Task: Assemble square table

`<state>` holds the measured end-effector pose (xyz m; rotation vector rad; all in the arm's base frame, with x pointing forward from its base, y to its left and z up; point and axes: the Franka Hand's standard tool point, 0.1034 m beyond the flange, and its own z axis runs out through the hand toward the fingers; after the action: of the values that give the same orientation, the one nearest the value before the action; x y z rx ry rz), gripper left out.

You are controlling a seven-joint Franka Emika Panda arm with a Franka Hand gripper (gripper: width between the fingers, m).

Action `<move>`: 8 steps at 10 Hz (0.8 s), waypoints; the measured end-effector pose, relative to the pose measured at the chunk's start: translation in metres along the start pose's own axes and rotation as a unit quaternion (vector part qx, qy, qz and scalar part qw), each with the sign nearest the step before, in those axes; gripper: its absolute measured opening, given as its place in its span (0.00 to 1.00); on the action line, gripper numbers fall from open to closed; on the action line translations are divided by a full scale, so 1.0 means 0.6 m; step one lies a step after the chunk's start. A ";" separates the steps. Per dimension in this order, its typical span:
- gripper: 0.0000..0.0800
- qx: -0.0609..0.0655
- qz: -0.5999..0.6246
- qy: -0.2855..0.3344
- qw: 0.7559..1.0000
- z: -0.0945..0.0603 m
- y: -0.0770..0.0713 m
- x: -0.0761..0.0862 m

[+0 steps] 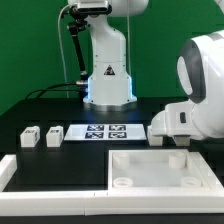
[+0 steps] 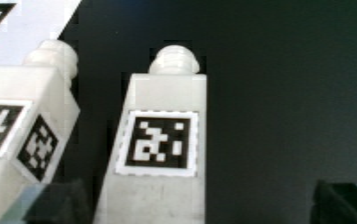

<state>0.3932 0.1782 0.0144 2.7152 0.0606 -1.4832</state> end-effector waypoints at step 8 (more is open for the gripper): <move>0.36 0.000 0.000 -0.001 1.000 0.000 -0.001 -0.001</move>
Offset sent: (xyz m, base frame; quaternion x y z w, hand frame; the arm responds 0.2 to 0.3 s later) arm 0.0000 0.0000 0.0000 0.0000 0.0000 0.0000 1.0000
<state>0.3928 0.1786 0.0149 2.7132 0.0622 -1.4862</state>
